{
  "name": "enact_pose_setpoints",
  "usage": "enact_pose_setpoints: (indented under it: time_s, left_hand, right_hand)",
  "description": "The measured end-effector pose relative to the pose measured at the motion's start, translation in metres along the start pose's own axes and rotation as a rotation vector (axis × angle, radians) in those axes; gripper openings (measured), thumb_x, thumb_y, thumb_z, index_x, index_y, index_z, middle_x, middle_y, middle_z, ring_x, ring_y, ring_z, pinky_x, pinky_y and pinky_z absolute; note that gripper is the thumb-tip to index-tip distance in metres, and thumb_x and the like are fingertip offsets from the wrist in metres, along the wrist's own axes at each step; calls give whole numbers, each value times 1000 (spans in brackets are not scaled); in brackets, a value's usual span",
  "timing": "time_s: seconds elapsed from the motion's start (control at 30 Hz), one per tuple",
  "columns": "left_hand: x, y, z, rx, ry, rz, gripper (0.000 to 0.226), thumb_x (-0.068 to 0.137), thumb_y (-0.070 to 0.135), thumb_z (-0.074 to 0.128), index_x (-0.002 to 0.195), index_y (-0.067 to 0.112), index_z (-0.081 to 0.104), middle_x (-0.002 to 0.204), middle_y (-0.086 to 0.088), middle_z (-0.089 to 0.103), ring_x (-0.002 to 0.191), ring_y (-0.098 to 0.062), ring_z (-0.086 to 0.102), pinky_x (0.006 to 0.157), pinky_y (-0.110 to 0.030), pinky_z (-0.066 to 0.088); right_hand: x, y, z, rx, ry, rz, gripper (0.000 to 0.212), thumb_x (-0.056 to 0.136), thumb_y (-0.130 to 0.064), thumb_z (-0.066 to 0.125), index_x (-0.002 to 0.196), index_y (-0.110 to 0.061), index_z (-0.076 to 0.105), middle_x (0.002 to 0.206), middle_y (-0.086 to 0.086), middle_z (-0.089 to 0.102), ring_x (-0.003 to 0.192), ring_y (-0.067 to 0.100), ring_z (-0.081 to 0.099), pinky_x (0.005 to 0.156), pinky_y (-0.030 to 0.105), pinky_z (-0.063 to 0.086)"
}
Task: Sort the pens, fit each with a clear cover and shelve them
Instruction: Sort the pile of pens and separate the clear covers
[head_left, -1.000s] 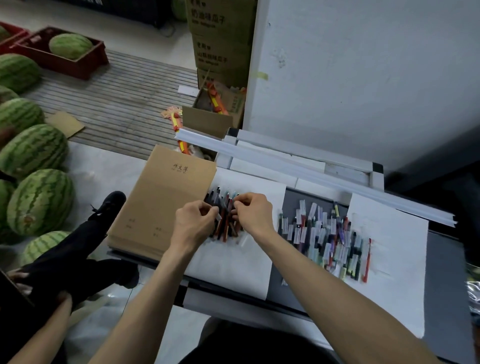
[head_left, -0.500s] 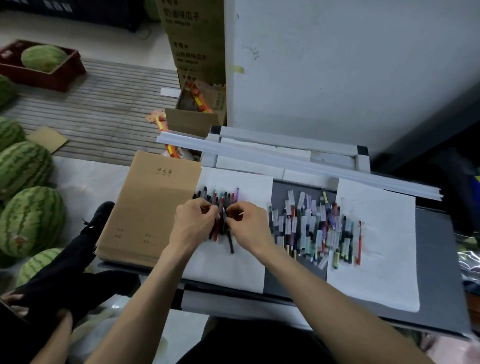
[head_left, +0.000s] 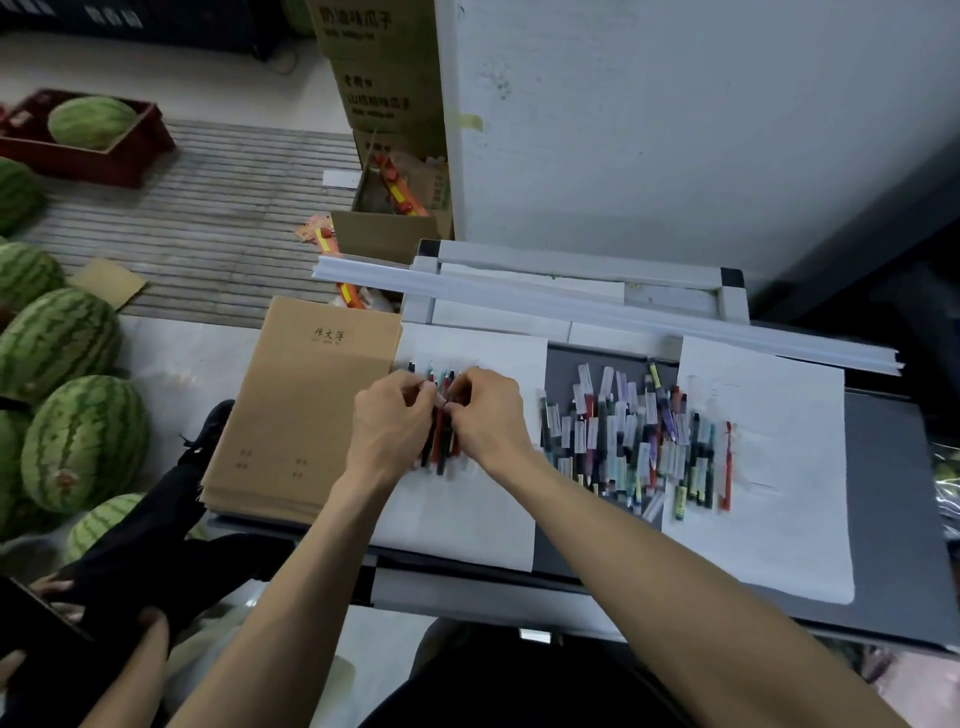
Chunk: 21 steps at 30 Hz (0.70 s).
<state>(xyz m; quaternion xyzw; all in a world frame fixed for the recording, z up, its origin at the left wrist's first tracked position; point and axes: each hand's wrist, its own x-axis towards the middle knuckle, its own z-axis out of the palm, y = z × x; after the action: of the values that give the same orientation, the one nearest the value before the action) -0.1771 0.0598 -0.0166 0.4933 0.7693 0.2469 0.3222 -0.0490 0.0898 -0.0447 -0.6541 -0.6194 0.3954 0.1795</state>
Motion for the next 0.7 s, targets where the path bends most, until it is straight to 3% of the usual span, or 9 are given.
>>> enact_pose_setpoints:
  time_s: [0.07,0.2,0.3,0.4,0.5,0.7]
  left_hand:
    - [-2,0,-5,2,33,11,24,95,28,62,79,25,78,76,13,73,78,-6,68,72,-28,47]
    - [-6,-1,-9,18,15,16,21,95,30,62,82,26,78,74,13,73,73,-5,66,66,-27,47]
    - [-15,2,-4,60,-42,53,20,98,30,60,86,25,75,75,14,73,73,-5,67,68,-29,53]
    - [-27,7,7,103,-134,64,20,98,31,58,84,26,71,72,10,72,67,-8,67,65,-33,57]
    - [-38,11,22,208,-225,110,15,98,30,58,91,24,69,74,6,70,66,-14,65,64,-41,58]
    - [-46,11,46,405,-248,189,16,101,26,57,112,16,63,91,1,69,82,-21,62,75,-40,54]
  right_hand:
    - [-1,1,-4,-1,-12,-11,10,80,-6,73,83,-14,69,87,0,70,87,20,65,79,38,55]
    - [-12,17,-19,11,42,-50,6,86,-8,69,89,-13,71,90,0,70,86,18,64,81,34,53]
    - [-25,39,-36,-22,70,-52,10,94,-10,65,99,-16,72,98,-2,68,87,13,63,80,30,54]
    - [-41,57,-47,-155,20,-87,14,96,-15,64,108,-14,70,110,1,65,92,17,65,82,34,57]
    - [-53,67,-53,-257,-23,-132,24,96,-18,63,118,-12,66,119,6,62,101,23,64,89,37,55]
    - [-65,76,-53,-319,-17,-203,36,94,-16,68,130,-12,61,130,6,54,126,24,51,106,30,44]
